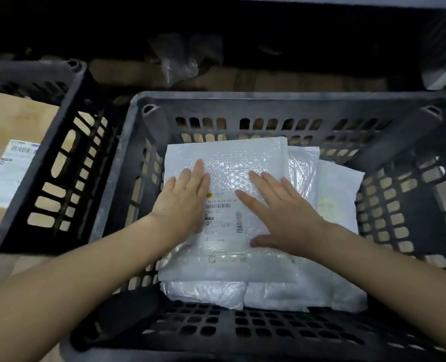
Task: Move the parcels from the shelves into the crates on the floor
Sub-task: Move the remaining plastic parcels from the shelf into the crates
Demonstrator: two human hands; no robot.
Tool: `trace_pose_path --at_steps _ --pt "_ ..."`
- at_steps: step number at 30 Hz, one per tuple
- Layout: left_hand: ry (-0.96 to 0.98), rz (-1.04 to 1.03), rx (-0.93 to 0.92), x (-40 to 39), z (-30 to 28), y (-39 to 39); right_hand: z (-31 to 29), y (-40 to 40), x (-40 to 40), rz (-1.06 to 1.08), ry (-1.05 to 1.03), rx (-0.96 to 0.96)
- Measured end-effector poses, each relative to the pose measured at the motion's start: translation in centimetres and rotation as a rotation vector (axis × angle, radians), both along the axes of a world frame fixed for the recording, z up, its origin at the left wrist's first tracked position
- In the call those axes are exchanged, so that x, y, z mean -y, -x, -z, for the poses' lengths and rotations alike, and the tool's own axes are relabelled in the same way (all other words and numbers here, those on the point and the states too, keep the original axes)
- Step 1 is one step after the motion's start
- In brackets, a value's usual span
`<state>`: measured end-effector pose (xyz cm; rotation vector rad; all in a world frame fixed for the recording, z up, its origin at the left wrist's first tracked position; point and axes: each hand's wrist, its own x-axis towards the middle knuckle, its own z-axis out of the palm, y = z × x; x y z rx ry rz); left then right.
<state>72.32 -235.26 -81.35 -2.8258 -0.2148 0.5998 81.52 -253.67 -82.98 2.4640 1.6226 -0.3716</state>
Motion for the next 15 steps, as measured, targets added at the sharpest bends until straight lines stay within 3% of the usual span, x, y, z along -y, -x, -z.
trace_pose_path --at_steps 5,15 --pt "0.103 0.018 -0.285 -1.0 0.0 -1.0 1.1 -1.0 0.0 -0.017 -0.013 -0.106" --pt "-0.041 -0.015 -0.346 0.2 2.9 -2.3 3.0 -2.8 -0.7 -0.006 0.047 -0.223"
